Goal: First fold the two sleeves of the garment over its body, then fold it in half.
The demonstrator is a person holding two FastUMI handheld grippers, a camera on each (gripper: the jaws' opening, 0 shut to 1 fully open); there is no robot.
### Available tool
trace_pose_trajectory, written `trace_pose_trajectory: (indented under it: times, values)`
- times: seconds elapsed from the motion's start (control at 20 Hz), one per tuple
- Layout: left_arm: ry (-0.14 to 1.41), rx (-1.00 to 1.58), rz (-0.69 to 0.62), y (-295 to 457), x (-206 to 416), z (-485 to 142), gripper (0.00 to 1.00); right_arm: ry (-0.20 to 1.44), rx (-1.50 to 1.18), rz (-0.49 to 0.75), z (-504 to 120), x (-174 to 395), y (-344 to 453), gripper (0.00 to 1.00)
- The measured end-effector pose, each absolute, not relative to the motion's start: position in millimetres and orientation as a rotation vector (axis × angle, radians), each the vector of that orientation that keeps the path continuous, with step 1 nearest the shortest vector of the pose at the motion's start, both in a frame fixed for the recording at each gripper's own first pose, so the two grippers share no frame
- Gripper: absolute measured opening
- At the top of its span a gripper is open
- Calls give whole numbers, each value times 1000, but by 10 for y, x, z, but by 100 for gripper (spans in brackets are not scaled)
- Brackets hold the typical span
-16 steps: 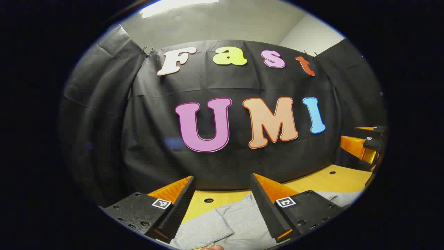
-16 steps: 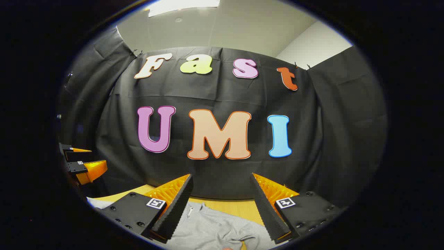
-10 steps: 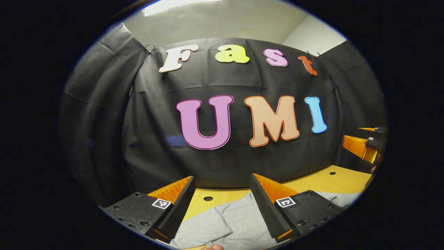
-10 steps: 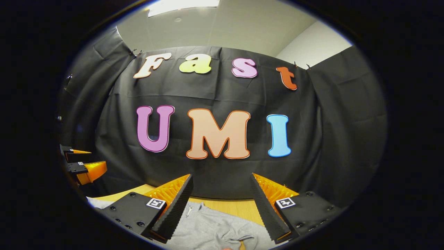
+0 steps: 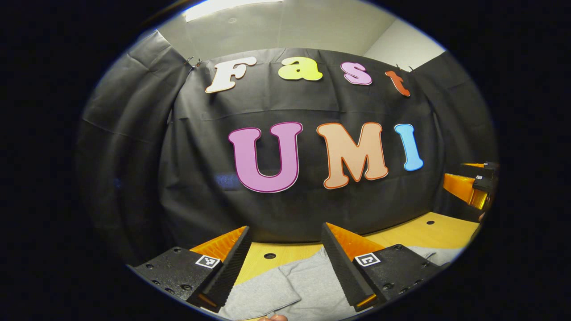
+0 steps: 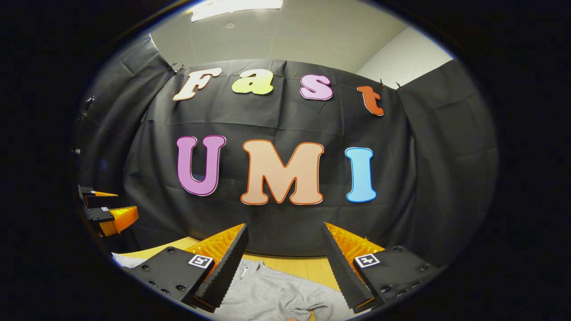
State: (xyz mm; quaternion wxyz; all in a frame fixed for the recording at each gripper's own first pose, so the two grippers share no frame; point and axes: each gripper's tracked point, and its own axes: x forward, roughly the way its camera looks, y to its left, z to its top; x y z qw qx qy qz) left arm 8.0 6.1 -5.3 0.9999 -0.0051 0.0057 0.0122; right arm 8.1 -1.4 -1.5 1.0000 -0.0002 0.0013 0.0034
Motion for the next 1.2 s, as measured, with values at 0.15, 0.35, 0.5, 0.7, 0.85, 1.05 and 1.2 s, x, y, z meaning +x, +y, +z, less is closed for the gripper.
trace_pose_trajectory:
  times: [0.15,0.35,0.5,0.7,0.85,1.05,1.2]
  values:
    - [10,-10,26,81,100,-55,93,5,-2,7,-9,91,-13,99]
    - [11,-13,24,85,119,-59,93,12,-3,1,-28,120,-27,99]
    - [5,-9,22,90,125,-26,93,8,-19,-15,-13,169,-110,99]
    - [4,-11,26,106,144,-27,93,36,-29,-56,-113,201,-364,99]
    - [5,-13,21,83,168,-21,93,56,-40,-108,-190,182,-639,99]
    - [-1,-14,4,1,197,1,93,86,-69,-179,-294,140,-1067,100]
    - [3,-18,-10,-78,205,-7,93,124,-90,-227,-433,65,-1372,99]
